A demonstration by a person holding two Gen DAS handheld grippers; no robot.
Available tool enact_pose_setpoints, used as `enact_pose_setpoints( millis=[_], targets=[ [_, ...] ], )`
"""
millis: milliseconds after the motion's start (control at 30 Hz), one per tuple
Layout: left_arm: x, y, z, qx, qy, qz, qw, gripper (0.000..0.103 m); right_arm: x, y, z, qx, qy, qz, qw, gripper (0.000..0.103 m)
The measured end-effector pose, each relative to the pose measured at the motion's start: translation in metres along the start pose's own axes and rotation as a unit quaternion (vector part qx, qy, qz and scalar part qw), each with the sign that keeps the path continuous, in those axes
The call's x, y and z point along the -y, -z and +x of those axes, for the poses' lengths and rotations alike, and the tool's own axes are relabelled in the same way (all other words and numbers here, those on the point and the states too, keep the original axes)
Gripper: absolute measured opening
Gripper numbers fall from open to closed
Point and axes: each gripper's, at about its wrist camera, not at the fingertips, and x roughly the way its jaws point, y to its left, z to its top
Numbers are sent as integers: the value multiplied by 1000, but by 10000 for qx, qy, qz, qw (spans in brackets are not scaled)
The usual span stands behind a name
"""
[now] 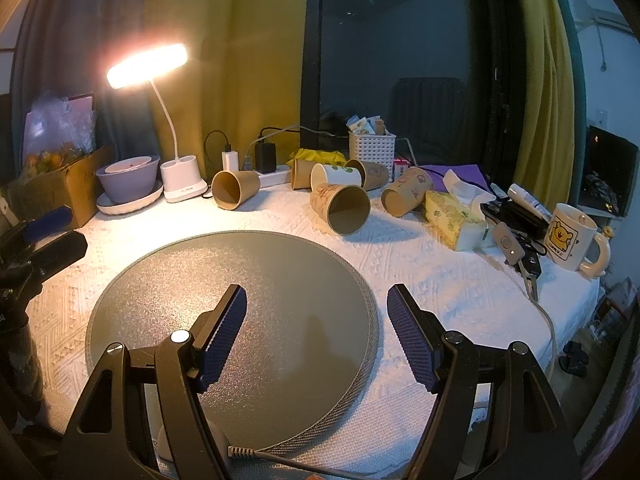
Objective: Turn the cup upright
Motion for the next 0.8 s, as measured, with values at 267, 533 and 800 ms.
enact_pose_setpoints(
  millis=[267, 533, 800],
  targets=[
    [-15, -7, 21, -567, 212, -230, 9979, 85, 12, -10, 8, 79, -31, -27, 10000, 76],
    [-23, -39, 78, -1307, 5, 107, 9914, 85, 43, -39, 61, -239, -83, 19, 9997, 76],
    [-12, -79, 178, -1924, 314, 756, 9779, 85, 73, -70, 115, -312, -142, 109, 9994, 76]
  ],
)
